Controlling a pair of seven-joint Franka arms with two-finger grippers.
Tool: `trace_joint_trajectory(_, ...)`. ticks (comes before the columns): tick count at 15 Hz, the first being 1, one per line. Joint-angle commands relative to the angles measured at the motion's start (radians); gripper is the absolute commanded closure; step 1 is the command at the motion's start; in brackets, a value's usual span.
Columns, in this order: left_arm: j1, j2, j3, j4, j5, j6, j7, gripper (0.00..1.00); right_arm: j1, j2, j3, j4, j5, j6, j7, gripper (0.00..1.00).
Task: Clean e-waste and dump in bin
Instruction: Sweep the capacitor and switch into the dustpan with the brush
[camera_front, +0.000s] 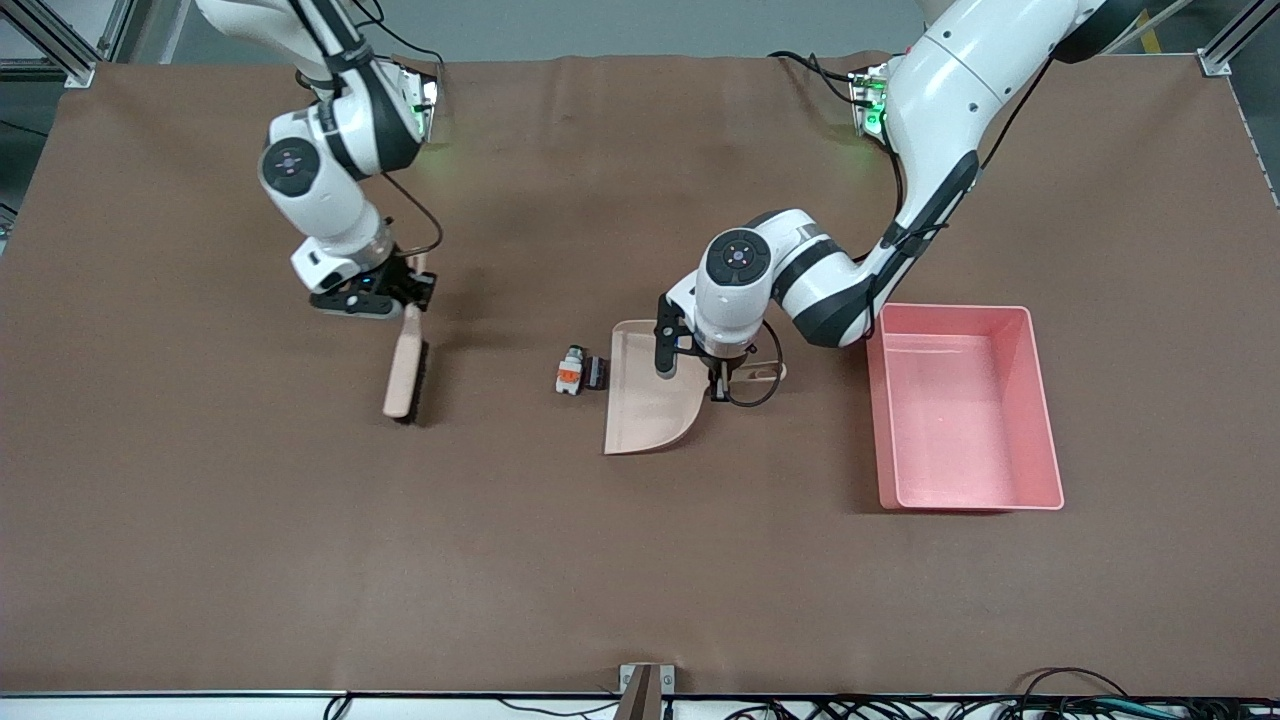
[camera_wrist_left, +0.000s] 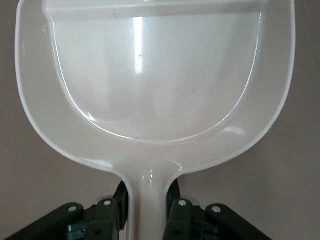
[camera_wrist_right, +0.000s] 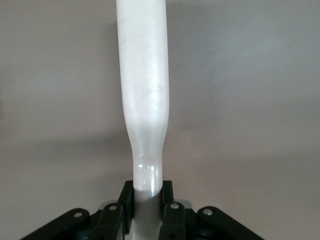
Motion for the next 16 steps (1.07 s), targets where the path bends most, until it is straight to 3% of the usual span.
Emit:
trace_joint_trajectory(1, -0.031, -0.015, 0.0, -0.012, 0.019, -0.014, -0.028, 0.92, 0.131, -0.005, -0.01, 0.0, 0.046, 0.002, 0.141, 1.0)
trace_joint_trajectory(4, -0.035, -0.005, 0.0, -0.012, 0.019, -0.014, -0.027, 0.92, 0.246, 0.013, -0.01, 0.018, 0.046, 0.012, 0.303, 1.0)
trace_joint_trajectory(7, -0.041, 0.0, 0.0, -0.012, 0.019, -0.014, -0.028, 0.92, 0.334, 0.094, -0.011, 0.084, 0.043, 0.015, 0.405, 1.0)
trace_joint_trajectory(16, -0.041, 0.017, 0.0, -0.001, 0.017, -0.005, -0.03, 0.92, 0.397, 0.303, -0.01, 0.334, 0.043, 0.0, 0.402, 1.0)
